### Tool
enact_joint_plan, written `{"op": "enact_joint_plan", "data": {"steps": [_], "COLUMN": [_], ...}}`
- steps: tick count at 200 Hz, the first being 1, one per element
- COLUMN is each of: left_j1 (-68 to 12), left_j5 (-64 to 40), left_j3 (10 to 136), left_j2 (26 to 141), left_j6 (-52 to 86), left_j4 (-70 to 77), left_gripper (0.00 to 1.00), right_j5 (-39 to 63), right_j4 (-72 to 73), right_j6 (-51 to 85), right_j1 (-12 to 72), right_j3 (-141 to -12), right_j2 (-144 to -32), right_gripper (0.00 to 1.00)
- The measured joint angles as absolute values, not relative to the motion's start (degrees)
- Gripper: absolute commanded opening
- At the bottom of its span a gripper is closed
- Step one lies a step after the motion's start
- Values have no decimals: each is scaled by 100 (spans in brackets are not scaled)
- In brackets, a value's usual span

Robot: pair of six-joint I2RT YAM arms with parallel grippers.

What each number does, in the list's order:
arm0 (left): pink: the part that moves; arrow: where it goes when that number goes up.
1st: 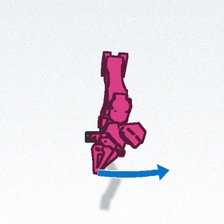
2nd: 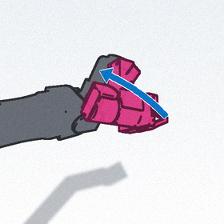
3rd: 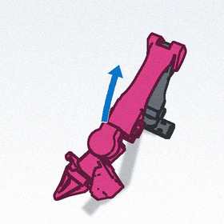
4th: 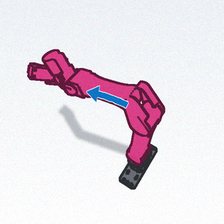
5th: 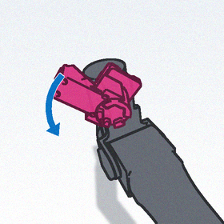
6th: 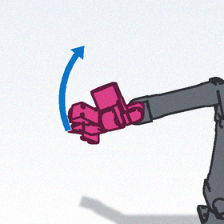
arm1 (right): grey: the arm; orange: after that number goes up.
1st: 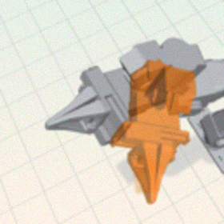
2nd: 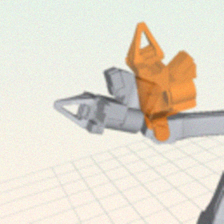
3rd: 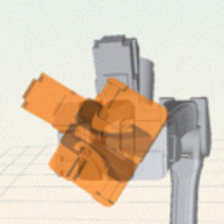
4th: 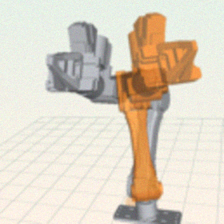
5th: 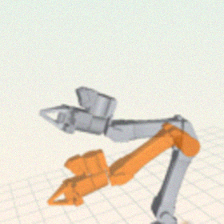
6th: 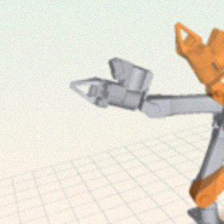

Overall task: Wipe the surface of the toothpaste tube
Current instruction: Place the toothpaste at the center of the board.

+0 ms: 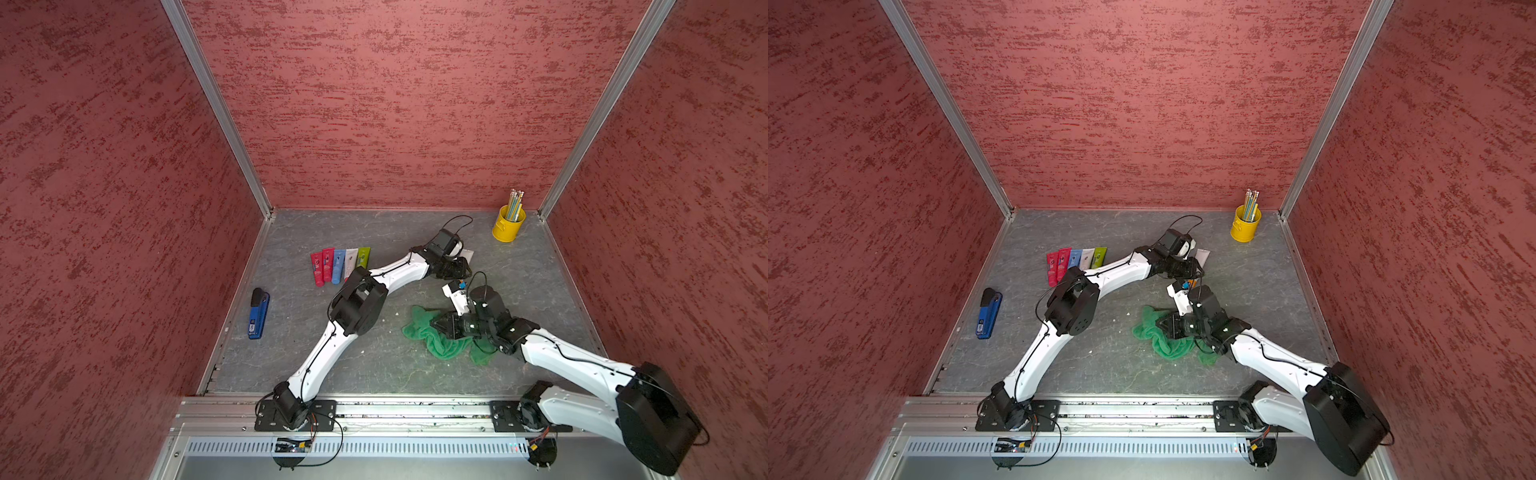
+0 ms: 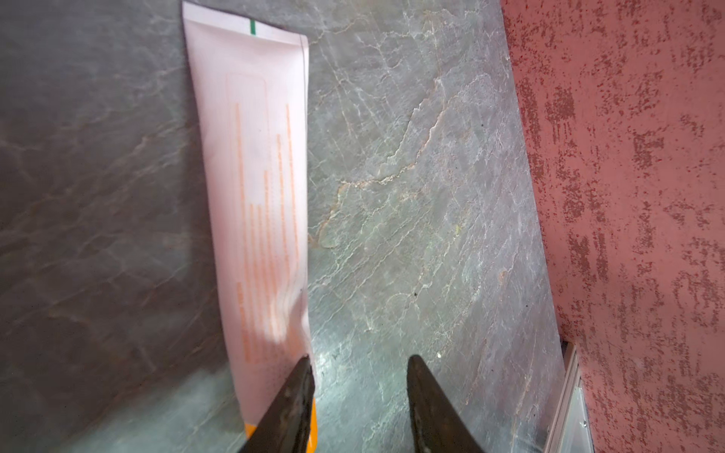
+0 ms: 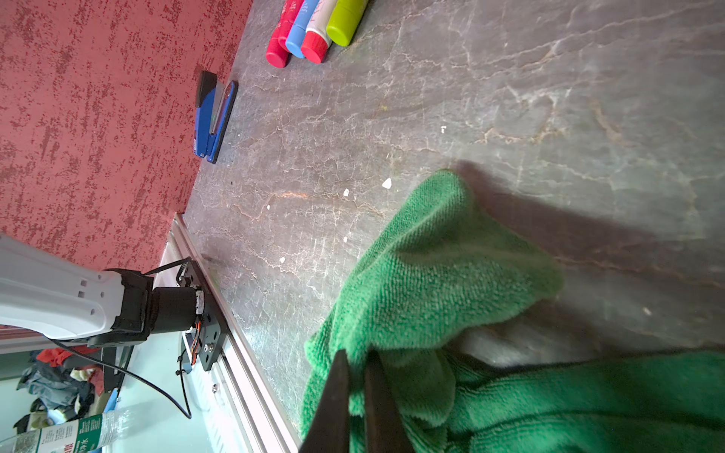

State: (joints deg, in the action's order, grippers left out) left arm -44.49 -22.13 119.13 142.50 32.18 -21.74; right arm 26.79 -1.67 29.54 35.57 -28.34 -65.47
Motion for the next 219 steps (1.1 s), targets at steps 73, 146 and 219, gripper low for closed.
{"op": "enact_joint_plan", "data": {"steps": [73,146,219], "left_j1": [-4265,-4211,-4108], "left_j5": [-2327,-2366,-2373], "left_j3": [11504,10779,10591], "left_j2": [14247,13832,13607], "left_j6": [3378,3350,3269], "left_j4": [-1304,-757,-705], "left_gripper": [37,42,35], "right_j5": [2683,2709,2746], "right_j4": [-161,-145,-113], "right_j6": [2945,2908,2908], "right_j1": [3557,3557,3557], "right_j3": [-2834,-2834,-2847], "right_j2": [-6611,-6742,-6753], "right_gripper": [6,6,6]}}
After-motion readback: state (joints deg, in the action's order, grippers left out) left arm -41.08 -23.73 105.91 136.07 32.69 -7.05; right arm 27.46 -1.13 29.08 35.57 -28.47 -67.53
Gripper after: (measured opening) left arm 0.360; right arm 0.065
